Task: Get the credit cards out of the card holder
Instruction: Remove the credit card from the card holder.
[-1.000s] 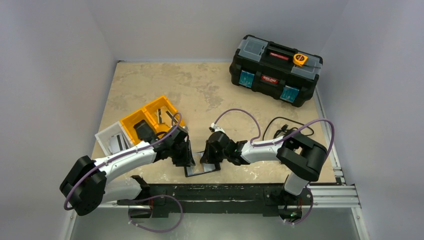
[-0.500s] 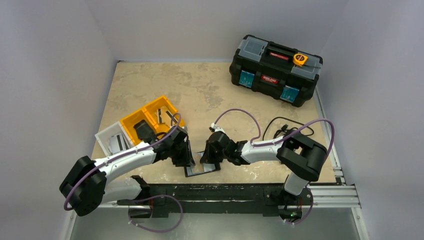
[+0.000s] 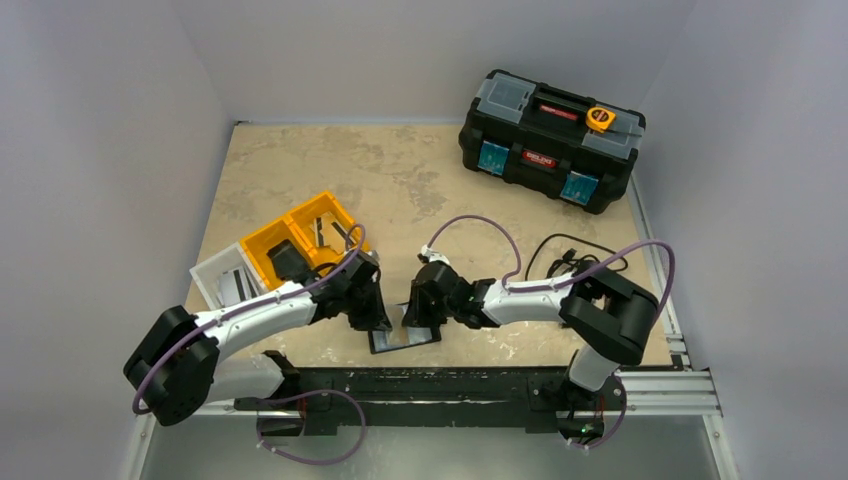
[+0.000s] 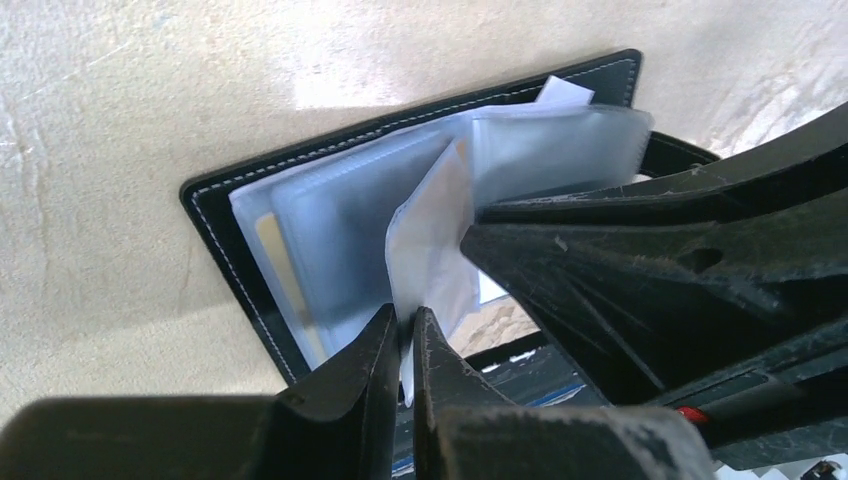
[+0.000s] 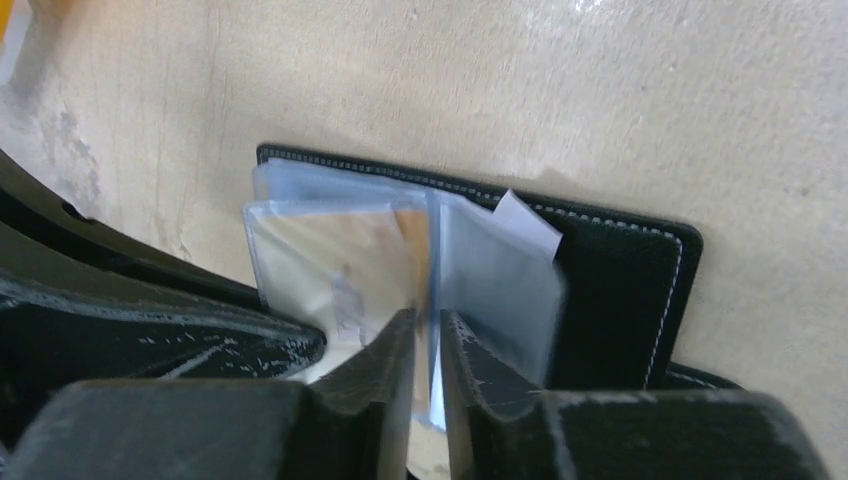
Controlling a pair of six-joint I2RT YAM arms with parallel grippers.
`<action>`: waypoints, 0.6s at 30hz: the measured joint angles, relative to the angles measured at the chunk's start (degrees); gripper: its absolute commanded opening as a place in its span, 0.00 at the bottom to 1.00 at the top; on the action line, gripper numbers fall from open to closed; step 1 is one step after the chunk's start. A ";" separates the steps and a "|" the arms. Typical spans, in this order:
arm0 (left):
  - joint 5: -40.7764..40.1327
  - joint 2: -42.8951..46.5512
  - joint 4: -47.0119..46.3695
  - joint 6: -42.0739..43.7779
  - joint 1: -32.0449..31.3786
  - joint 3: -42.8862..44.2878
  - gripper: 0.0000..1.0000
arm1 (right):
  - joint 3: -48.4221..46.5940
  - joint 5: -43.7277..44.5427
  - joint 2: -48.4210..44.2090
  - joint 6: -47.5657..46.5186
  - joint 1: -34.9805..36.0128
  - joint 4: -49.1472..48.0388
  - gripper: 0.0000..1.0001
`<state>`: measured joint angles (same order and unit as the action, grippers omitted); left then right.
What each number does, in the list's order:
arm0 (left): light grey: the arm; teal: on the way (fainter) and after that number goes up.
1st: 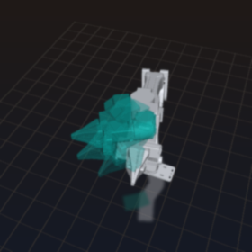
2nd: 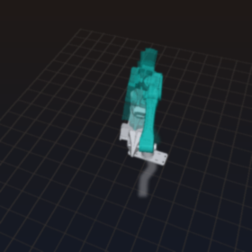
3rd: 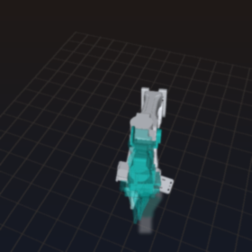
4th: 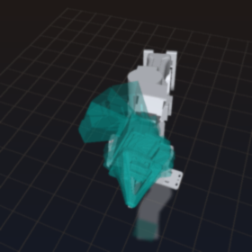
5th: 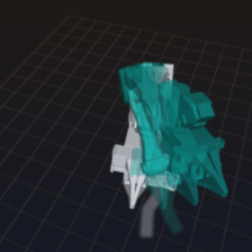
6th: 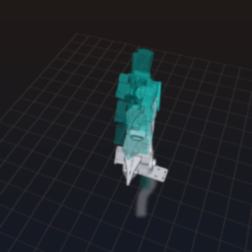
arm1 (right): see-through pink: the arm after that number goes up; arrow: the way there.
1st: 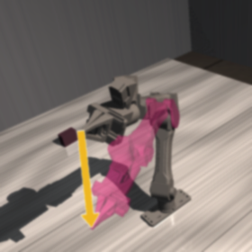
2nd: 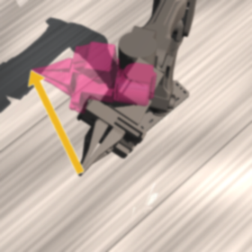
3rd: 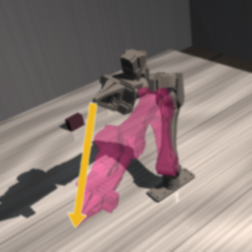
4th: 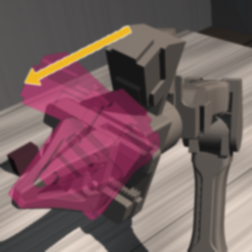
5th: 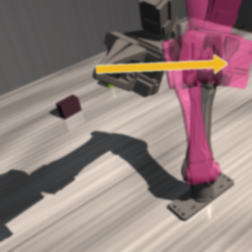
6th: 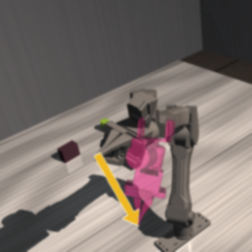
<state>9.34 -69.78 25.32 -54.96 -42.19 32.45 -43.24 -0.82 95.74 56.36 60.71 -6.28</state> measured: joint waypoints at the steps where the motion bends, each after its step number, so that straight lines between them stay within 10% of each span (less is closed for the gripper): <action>1: -0.09 0.09 0.13 0.00 -0.15 0.31 0.04 | -0.26 0.11 -0.52 -0.26 0.04 1.14 0.28; 18: -1.75 -5.27 3.85 0.48 -5.09 9.07 0.41 | -1.31 5.53 -15.08 -2.23 0.15 17.00 0.35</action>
<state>7.60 -75.05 29.17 -54.48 -47.29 41.52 -44.56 4.71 80.66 54.13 60.86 10.72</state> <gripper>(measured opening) 0.370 0.354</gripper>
